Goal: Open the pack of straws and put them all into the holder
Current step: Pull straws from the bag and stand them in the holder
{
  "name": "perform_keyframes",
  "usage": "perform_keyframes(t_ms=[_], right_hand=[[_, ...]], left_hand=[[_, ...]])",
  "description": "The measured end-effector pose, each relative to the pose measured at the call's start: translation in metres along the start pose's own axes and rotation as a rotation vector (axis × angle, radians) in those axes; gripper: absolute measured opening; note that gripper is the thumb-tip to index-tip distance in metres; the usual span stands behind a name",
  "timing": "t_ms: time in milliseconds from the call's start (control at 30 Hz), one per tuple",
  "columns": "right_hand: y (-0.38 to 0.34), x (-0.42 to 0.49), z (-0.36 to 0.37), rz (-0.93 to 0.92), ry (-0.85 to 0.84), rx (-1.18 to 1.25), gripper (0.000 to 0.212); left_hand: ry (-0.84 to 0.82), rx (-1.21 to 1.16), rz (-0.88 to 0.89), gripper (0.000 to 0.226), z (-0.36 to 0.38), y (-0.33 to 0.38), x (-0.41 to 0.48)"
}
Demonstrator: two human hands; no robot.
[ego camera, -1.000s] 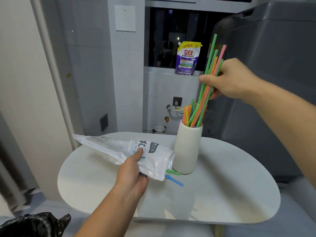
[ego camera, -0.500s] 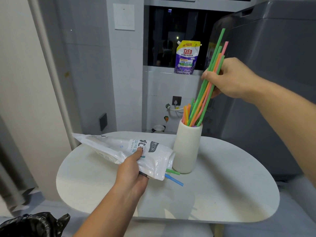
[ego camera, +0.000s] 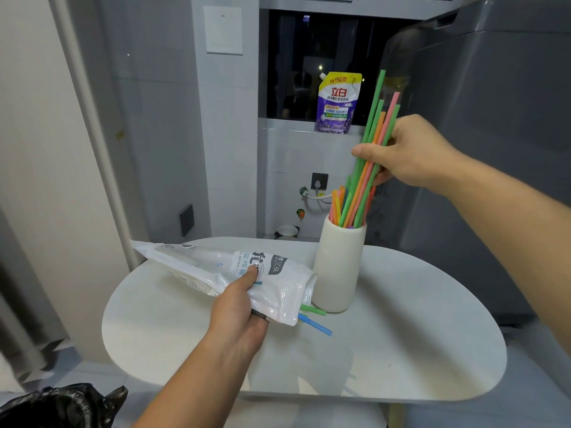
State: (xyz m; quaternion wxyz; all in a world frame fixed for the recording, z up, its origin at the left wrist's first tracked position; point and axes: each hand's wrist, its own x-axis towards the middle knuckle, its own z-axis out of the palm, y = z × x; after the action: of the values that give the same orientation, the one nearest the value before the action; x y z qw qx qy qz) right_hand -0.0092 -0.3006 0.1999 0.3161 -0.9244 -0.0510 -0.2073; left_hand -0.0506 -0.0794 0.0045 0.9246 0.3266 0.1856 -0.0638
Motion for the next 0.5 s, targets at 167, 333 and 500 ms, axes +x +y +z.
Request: perform_keyframes(t_ms=[167,333,500], right_hand=[[0.021,-0.004,0.023,0.084,-0.073,0.007,0.034],[0.030,-0.011,0.039,0.091,0.009,-0.012,0.047],[0.023,-0.009,0.035,-0.024,0.175,0.084,0.085]], left_hand=[[0.001,-0.002,0.003,0.031,0.002,-0.001,-0.002],[0.001,-0.011,0.004,0.031,0.001,0.000,-0.003],[0.008,-0.021,0.006,0.032,0.002,0.001,-0.004]])
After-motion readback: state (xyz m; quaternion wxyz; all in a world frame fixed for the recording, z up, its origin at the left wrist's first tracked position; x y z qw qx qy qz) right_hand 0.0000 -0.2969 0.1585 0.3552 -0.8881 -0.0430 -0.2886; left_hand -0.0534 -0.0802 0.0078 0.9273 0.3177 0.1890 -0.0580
